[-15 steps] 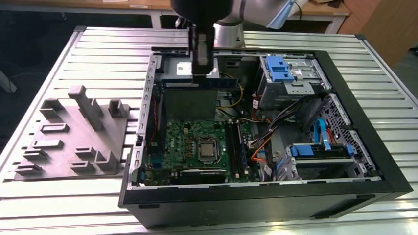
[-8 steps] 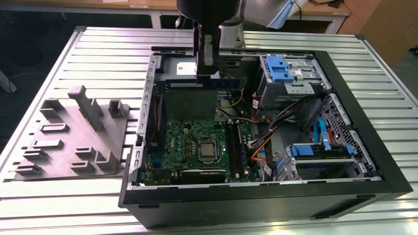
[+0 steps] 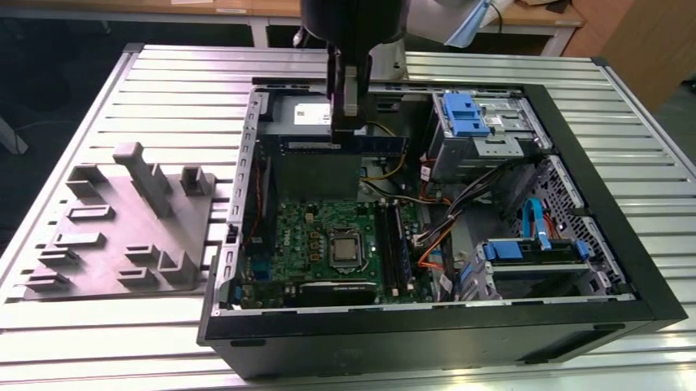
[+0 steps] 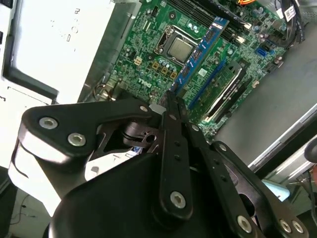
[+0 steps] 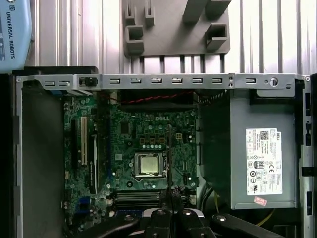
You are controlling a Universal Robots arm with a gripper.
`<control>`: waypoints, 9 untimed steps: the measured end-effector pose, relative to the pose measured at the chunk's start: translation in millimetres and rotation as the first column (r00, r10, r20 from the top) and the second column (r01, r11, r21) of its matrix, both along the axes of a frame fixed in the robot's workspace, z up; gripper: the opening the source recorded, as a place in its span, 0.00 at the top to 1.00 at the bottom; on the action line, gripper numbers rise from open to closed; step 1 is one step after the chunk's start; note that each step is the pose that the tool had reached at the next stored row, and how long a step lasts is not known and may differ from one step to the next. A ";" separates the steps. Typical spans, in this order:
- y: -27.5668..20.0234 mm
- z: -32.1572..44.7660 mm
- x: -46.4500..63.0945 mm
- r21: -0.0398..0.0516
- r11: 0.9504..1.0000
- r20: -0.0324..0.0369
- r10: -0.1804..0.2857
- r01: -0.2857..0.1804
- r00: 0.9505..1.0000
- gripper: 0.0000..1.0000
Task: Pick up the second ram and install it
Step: 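Pick up the second ram and move it above second insertion slot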
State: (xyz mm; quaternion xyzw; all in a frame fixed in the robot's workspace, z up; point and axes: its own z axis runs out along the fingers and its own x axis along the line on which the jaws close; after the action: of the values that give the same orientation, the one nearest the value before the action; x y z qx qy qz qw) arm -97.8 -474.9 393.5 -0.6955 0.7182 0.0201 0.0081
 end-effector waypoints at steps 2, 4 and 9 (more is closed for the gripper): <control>0.0 -3.0 0.4 0.000 1.000 0.000 -0.005 0.005 1.000 0.89; 0.0 -5.8 1.7 0.000 1.000 0.000 -0.008 0.008 1.000 0.89; 0.0 -11.5 8.0 0.000 1.000 0.000 -0.008 0.008 1.000 0.89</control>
State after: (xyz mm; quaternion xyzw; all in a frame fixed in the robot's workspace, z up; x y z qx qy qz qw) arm -89.8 -474.9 381.9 -0.6927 0.7209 0.0201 0.0084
